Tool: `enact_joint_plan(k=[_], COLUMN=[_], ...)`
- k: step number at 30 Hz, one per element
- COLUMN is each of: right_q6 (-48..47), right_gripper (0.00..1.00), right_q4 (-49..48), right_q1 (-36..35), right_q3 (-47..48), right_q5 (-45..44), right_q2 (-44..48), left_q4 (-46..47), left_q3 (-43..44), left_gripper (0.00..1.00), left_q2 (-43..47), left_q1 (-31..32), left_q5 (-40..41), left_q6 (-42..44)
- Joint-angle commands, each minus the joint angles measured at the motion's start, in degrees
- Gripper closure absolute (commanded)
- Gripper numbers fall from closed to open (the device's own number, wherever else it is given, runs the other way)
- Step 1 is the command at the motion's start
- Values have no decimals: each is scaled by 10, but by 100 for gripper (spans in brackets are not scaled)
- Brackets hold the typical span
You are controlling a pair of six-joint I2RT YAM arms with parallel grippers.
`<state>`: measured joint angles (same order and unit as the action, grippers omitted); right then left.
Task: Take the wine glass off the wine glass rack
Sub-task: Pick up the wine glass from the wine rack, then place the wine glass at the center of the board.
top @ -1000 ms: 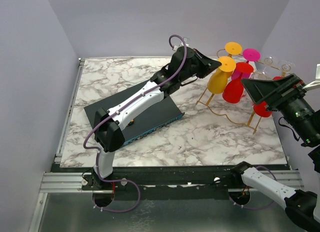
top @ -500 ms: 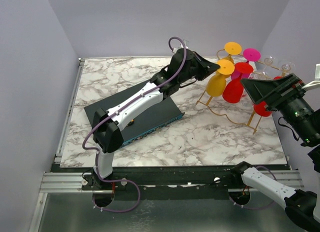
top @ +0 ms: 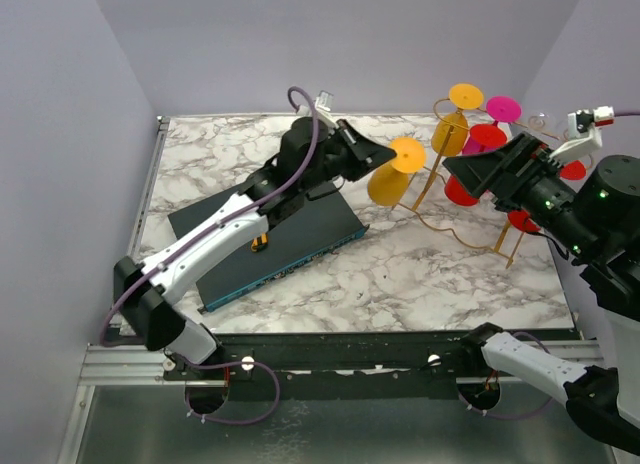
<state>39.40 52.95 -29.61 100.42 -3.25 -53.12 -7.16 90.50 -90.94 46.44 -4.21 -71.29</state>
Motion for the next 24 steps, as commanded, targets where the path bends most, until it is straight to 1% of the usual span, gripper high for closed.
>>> enact_joint_plan(k=[1,2,4,7,11,13,16,18,21,24], right_q6=[-8,-8,-10,-7,21,30,49,61,67,78], right_gripper=[0,0,0,0,0,0,0,0,0,0], right_q4=[5,0,-25,-92,-205,-256,-346,-404,-465,-520], right_q1=[0,0,0,1,0,0,0,0,0,0], right_q3=[-10,-13,-33,-102,-206,-244,-302,-328,-357,-381], right_q5=[48,58,86,119,170,182,191,199,191,185], right_q2=[-15,-16,-11,11,29,28,29,21,9,2], left_q4=[24,24,8,5,17,31,68,116,151,175], left_q3=[-88,-108,-137,-173,-172,-167,-177,-192,-203,-210], left_gripper=[100,100,100,100,100,100,100,100,100,100], left_q2=[124,149,193,245,266,269,281,292,302,308], left_q1=[-29,-41,-77,-146,-205,-216,-220,-221,-222,-222], left_q5=[-38,-50,-73,-119,-182,-197,-192,-181,-166,-154], left_q6=[133,137,105,9,-105,-155,-235,-286,-334,-365])
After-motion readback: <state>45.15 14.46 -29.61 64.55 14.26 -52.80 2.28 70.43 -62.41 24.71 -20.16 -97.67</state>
